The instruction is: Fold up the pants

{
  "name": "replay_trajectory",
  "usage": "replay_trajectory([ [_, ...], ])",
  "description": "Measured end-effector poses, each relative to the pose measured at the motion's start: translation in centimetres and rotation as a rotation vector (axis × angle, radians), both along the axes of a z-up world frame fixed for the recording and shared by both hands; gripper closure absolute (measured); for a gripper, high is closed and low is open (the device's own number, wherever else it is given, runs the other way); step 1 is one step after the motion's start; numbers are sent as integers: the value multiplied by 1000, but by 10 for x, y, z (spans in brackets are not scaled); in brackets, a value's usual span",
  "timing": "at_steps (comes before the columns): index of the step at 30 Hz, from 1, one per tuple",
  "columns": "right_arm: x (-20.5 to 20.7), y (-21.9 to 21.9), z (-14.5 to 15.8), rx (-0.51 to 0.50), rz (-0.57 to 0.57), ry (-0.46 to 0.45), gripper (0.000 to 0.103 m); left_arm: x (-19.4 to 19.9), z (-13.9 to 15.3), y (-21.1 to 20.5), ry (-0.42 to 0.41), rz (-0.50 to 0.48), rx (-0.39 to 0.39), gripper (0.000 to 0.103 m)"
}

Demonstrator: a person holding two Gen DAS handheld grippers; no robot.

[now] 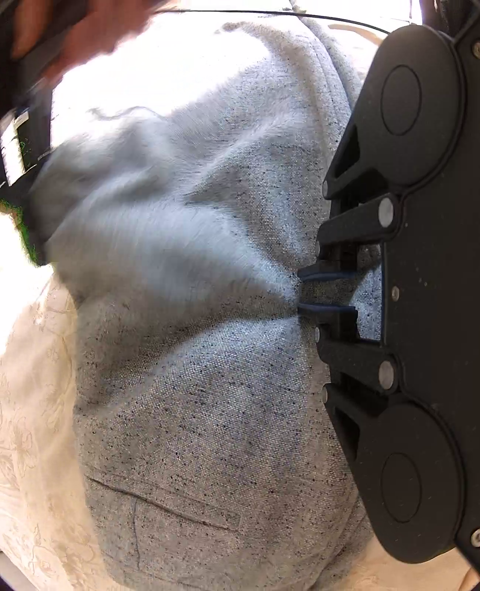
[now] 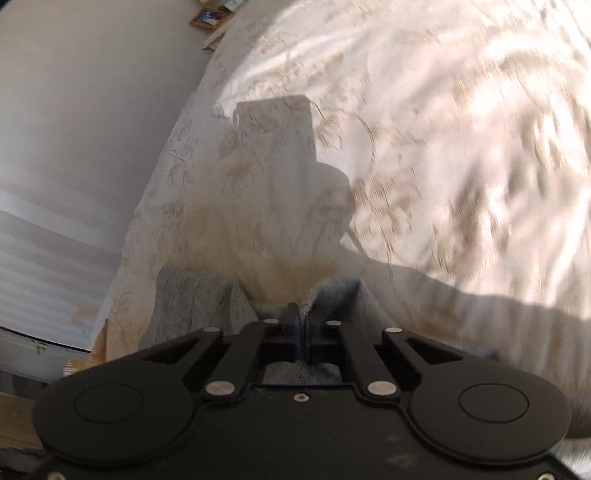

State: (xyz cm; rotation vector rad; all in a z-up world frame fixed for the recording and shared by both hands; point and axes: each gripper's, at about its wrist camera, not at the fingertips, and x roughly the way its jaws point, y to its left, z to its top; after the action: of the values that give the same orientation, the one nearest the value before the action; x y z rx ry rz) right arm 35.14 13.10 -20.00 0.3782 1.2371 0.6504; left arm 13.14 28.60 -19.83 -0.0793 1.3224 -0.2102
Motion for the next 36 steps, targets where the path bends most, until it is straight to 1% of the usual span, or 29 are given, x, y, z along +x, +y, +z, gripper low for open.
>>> replay_trajectory([
  [1,5,7,4,-27,3,-49,99,0,2,-2,-10,-16,11,81],
  [3,17,18,1,-57,37,-63,99,0,3,-8,-13,-57,43,81],
  [4,19,25,-4,-94,58,-74,99,1,5,-11,-9,-79,57,81],
  [5,21,33,-10,-135,82,-93,98,2,7,-13,-2,-96,64,81],
  [6,19,36,-18,-154,92,-106,96,4,11,-16,12,-115,66,81],
  [7,19,36,-18,-154,92,-106,96,6,14,-16,21,-125,59,82],
  [8,17,32,-17,-155,64,-101,92,9,21,-16,20,-132,39,82],
  [9,13,24,-12,-150,13,-100,81,14,29,-15,4,-136,14,81],
  [11,1,3,3,-139,-90,-141,72,23,44,-13,-39,-133,-1,81],
  [12,-6,-9,11,-138,-136,-163,71,30,52,-11,-71,-125,-6,81],
  [13,-25,-40,23,-149,-233,-180,71,37,58,-10,-94,-114,-14,81],
  [14,-25,-40,23,-149,-233,-180,71,45,61,-8,-110,-97,-25,81],
  [15,-35,-55,24,-157,-276,-178,71,56,65,-6,-122,-67,-46,81],
  [17,-54,-83,23,-186,-335,-151,71,75,62,-2,-119,-14,-87,80],
  [19,-73,-107,14,-247,-370,-110,71,94,52,1,-111,31,-96,78],
  [20,-82,-117,9,-288,-385,-93,71,98,46,1,-114,49,-82,77],
  [21,-90,-127,4,-337,-407,-74,75,102,40,3,-113,68,-58,77],
  [22,-101,-139,-4,-406,-434,-47,76,106,34,7,-110,87,-38,77],
  [24,-119,-162,-17,-506,-484,1,85,110,23,22,-97,129,-5,75],
  [25,-128,-175,-22,-522,-513,15,87,110,18,30,-94,151,30,70],
  [26,-136,-188,-26,-522,-553,27,92,110,15,43,-96,178,72,72],
  [27,-144,-203,-27,-515,-595,42,103,109,13,54,-96,208,97,82],
  [28,-152,-218,-26,-518,-633,60,103,108,11,64,-89,228,96,92],
  [30,-161,-233,-24,-551,-676,70,103,102,6,88,-69,274,27,92],
  [31,-165,-238,-24,-587,-684,69,103,100,7,92,-62,290,22,91],
  [32,-168,-243,-24,-616,-691,75,103,98,9,93,-56,295,28,92],
  [34,-175,-253,-21,-619,-708,96,103,90,21,86,-64,275,66,92],
  [35,-179,-254,-17,-617,-708,91,97,83,29,81,-76,253,88,92],
  [36,-181,-251,-11,-625,-695,71,85,76,37,75,-86,228,101,90],
])
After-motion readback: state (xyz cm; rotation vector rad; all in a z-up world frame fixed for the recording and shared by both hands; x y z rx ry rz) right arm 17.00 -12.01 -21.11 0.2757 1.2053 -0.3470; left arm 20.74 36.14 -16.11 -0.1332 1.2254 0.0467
